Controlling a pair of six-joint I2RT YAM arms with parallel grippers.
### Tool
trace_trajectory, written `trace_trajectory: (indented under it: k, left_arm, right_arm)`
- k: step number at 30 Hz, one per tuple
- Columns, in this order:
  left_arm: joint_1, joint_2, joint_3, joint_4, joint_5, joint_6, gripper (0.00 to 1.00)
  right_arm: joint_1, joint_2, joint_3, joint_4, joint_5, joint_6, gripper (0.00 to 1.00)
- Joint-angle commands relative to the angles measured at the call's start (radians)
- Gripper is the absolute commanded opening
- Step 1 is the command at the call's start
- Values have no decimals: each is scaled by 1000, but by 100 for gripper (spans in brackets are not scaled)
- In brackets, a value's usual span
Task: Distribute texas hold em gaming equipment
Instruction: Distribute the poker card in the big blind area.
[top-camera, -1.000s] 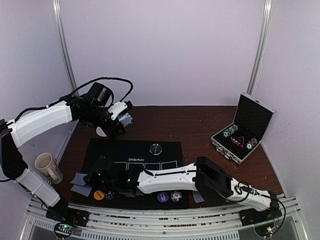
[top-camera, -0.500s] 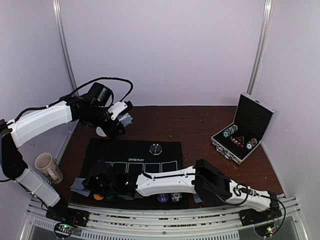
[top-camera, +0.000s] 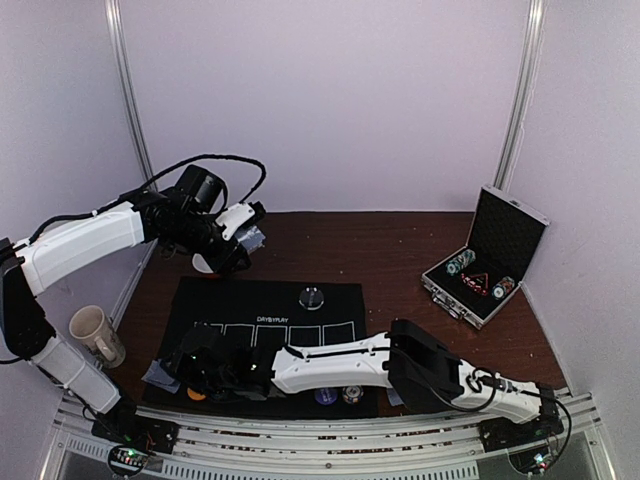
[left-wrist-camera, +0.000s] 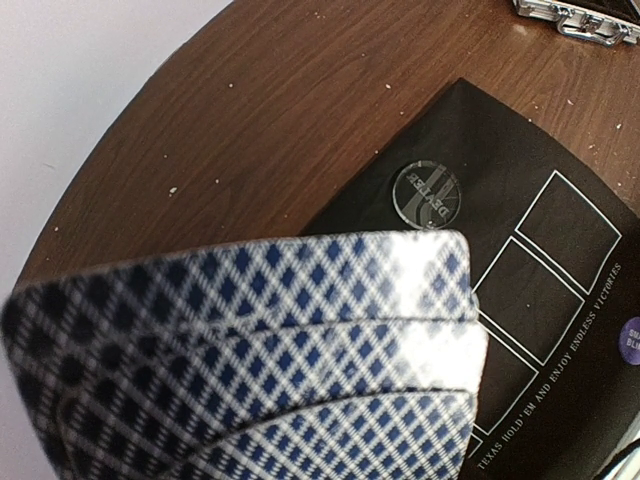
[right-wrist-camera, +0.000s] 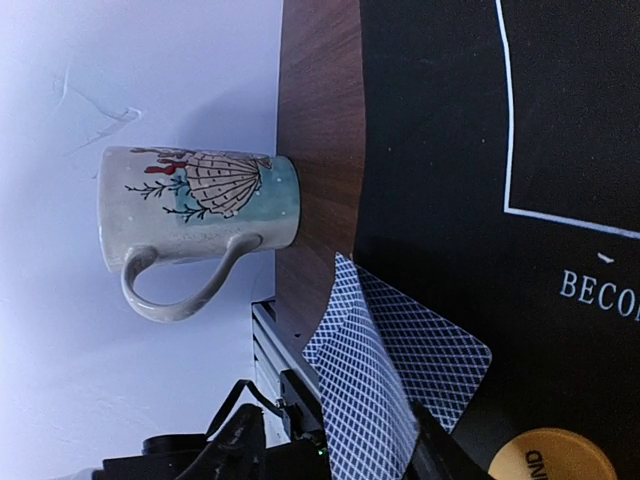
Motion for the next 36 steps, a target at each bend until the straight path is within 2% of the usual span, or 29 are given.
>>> trace_trajectory:
  k: [1,9,15,24,36]
  left_arm:
    - [12,-21,23,24,1,3,48]
    - [12,-21,24,24,1,4,48]
    - [11,-24,24,23,1,5,48]
    - [11,-25,27,22,4,9,48]
    - [12,-27,22,23,10,11,48]
  right_arm:
    - [12,-44,27,-38,46,-60,51]
    - [22,-87,14,-52,76,-96,64]
    - [26,-108,9,-70,95,-116,68]
    - [34,-116,13,-114,106,-133,70]
    - [44,-160,12,-197,202,-233,71]
